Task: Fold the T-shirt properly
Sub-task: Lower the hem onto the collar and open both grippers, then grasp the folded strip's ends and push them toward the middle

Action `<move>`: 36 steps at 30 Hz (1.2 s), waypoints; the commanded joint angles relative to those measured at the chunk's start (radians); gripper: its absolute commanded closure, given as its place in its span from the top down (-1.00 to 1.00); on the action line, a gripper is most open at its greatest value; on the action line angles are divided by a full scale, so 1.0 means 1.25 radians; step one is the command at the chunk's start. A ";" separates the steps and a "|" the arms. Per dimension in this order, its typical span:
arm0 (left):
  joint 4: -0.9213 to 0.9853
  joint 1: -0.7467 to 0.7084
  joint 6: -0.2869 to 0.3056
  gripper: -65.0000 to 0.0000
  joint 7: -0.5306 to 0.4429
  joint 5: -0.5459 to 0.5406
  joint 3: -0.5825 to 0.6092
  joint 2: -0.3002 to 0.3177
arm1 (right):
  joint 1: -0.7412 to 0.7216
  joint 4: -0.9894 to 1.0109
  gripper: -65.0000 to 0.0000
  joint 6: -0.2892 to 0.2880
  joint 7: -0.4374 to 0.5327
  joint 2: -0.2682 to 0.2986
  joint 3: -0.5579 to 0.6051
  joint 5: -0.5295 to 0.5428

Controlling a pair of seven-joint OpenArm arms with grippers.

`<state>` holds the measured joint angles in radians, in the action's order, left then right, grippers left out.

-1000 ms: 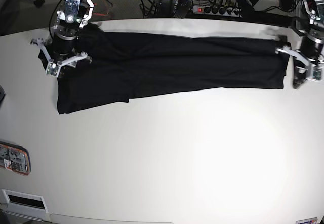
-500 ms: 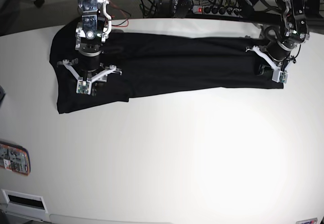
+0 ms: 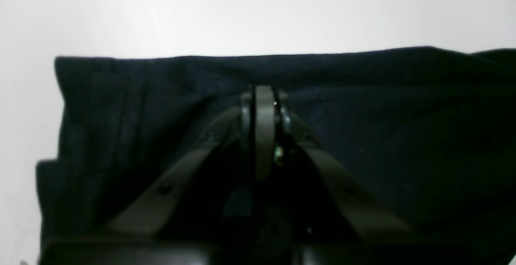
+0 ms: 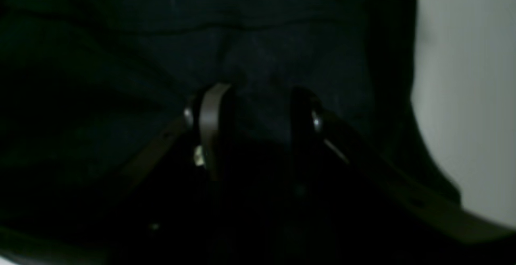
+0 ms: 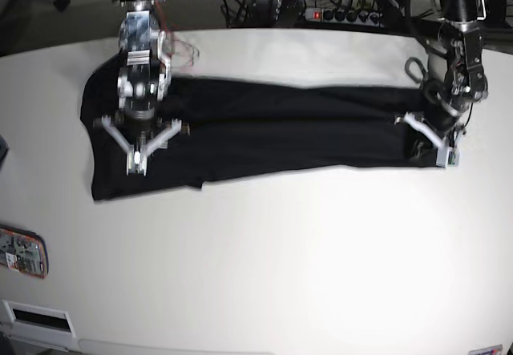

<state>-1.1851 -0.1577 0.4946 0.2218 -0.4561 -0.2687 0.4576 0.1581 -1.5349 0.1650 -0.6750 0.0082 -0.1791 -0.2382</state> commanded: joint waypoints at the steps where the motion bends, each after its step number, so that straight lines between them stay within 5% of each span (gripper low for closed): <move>1: 0.034 0.014 -0.029 -1.00 0.077 0.068 0.004 0.006 | -0.024 -0.001 -0.28 -0.009 -0.019 0.001 0.002 0.000; 8: 0.064 0.089 -0.029 -1.00 0.075 0.094 0.004 0.006 | -0.094 -0.022 -0.28 -0.009 -0.071 -0.002 0.006 -0.004; 12: -0.052 0.053 -0.027 -0.92 0.043 0.076 0.002 0.008 | -0.093 -0.086 -0.22 -0.011 -0.068 0.006 0.056 -0.004; 15: -0.134 0.005 -0.027 -0.50 0.042 0.012 0.004 0.033 | -0.093 -0.138 -0.04 -0.052 -0.068 0.030 0.086 -0.003; 24: -0.257 -0.076 -0.027 -0.45 0.042 -0.227 -0.056 0.153 | -0.052 -0.285 0.17 -0.064 -0.073 0.027 0.095 -0.006; 30: -0.225 -0.141 -0.019 -0.13 0.044 -0.370 -0.150 0.220 | 0.007 -0.291 0.17 -0.064 -0.073 0.026 0.095 -0.008; 35: -0.097 -0.132 0.163 0.02 0.096 -0.456 -0.153 0.251 | 0.014 -0.292 0.17 -0.064 -0.073 0.026 0.095 -0.009; 36: -0.065 -0.103 0.163 0.01 0.139 -0.462 -0.154 0.248 | 0.014 -0.292 0.17 -0.064 -0.073 0.026 0.095 -0.009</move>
<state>-1.2610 -0.3130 0.7021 0.4297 -1.0100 -0.4484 0.7406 0.1787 -1.8835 0.0788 -0.7795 0.0368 -0.0589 -0.2443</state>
